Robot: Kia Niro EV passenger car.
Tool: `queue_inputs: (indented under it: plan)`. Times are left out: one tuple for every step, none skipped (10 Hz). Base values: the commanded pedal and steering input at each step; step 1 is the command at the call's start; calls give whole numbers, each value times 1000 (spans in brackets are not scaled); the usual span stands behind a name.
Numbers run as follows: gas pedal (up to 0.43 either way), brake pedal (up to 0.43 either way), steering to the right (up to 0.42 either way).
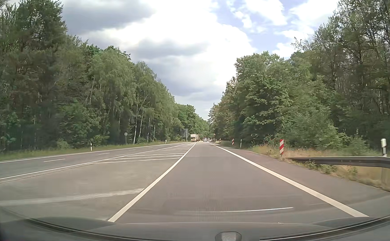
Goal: Follow the waypoints while adhering to traffic rules and regulations
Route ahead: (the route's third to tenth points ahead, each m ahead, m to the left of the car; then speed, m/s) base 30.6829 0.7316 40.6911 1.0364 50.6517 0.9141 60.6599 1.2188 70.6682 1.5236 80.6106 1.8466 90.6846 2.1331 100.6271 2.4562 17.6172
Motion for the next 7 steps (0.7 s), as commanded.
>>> queue_inputs:
  plan:
    - [59,37,-5]
    - [59,37,-5]
    - [59,30,-5]
    - [59,37,-5]
    - [59,37,-5]
    - [59,37,-5]
    - [59,37,-6]
